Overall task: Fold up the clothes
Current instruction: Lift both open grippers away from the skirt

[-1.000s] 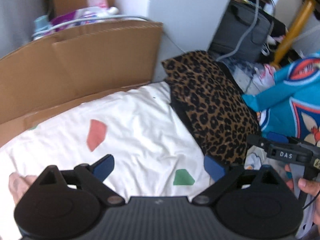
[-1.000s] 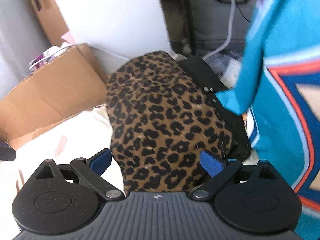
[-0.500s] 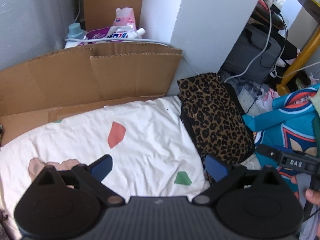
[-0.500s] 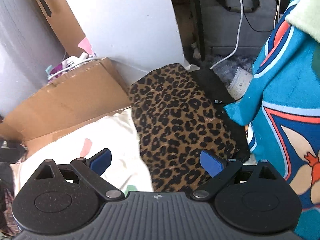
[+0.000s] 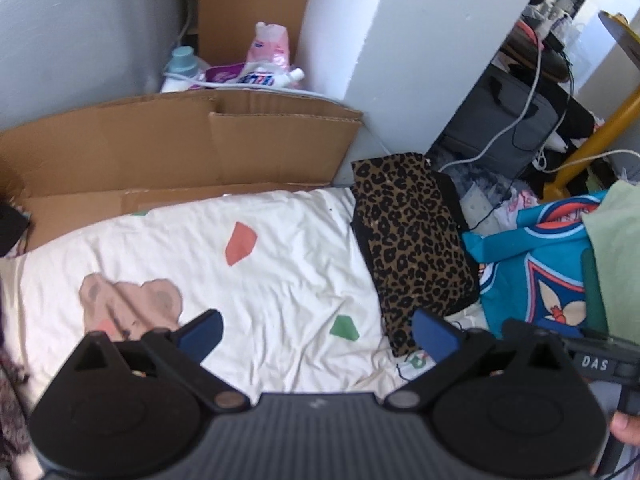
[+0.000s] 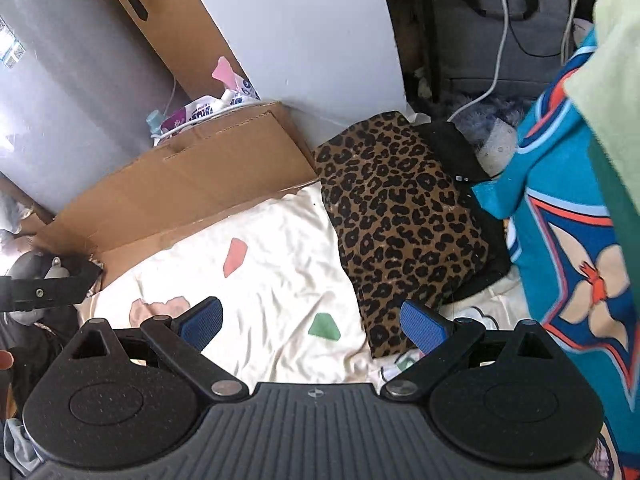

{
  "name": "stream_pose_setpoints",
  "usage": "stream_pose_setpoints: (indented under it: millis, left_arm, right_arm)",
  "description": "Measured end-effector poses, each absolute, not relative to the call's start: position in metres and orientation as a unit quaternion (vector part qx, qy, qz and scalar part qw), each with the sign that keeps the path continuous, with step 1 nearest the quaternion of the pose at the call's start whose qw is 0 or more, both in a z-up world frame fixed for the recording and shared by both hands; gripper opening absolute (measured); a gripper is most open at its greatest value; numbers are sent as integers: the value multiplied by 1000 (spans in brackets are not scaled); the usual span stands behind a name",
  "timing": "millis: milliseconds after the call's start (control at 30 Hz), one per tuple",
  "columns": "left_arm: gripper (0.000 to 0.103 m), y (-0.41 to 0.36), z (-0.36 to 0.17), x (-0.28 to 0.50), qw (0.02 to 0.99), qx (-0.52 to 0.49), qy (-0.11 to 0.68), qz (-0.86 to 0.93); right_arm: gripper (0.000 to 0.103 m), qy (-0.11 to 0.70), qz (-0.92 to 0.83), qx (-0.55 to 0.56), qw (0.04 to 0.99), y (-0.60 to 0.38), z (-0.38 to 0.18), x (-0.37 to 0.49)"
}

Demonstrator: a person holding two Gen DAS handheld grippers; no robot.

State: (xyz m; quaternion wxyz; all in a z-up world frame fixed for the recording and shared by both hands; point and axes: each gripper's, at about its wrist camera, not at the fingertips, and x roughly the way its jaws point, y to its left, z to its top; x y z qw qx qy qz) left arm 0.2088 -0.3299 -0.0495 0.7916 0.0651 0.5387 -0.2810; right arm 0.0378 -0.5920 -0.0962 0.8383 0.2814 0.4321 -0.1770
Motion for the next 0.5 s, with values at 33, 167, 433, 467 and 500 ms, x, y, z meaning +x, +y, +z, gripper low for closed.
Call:
stream_pose_setpoints:
  millis: [33,167,433,467,500]
  left_arm:
    - [102,-327,-46,206,791,64,541,-279]
    - [102,-314,-30,195,788,65,548,-274]
    - [102,-284,17,181,798,48,534,-276]
    - [102,-280,21,180,798,45,534,-276]
    - [102,-276,26,179,799,43,533,-276]
  right_arm:
    - [99,432,-180,282,838,-590,-91,34]
    - [103,427,-187,290,836,-583,-68,21]
    - [103,413,-184,299,841,-566,-19,7]
    - [103,412,-181,300,841,-563,-13,5]
    - [103,412,-177,301,842,-559,-7,4]
